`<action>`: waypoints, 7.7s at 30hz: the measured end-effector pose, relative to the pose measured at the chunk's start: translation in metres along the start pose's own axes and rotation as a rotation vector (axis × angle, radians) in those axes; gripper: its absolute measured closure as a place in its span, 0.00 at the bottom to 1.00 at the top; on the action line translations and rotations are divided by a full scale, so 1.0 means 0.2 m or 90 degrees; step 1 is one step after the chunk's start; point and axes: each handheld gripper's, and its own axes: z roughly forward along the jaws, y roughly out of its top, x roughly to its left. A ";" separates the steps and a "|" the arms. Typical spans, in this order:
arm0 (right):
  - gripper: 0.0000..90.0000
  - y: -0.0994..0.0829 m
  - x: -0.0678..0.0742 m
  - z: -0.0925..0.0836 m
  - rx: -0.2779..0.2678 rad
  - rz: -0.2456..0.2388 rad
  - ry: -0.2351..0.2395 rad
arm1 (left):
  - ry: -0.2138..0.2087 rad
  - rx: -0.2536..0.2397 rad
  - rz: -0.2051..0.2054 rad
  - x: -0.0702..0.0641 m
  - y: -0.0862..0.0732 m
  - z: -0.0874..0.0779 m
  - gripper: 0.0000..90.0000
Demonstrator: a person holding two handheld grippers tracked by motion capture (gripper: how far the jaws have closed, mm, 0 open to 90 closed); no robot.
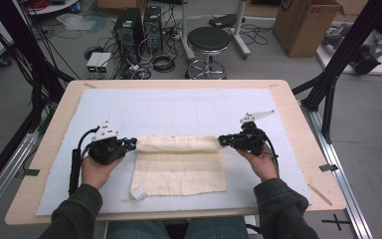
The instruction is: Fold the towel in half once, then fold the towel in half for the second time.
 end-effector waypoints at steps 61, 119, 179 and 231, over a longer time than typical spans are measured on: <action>0.79 -0.29 0.29 -0.01 0.082 -0.073 0.063 | -0.132 0.041 0.078 -0.23 -0.24 -0.10 0.81; 0.50 -0.26 0.24 0.05 0.054 -0.071 0.013 | -0.087 0.033 0.027 -0.15 -0.20 -0.07 0.51; 0.50 -0.01 0.01 0.15 0.045 -0.020 -0.037 | -0.058 0.048 -0.024 0.02 0.03 0.15 0.48; 0.93 -0.06 -0.09 0.16 0.139 0.006 -0.037 | -0.076 0.118 -0.037 0.13 -0.03 0.24 0.96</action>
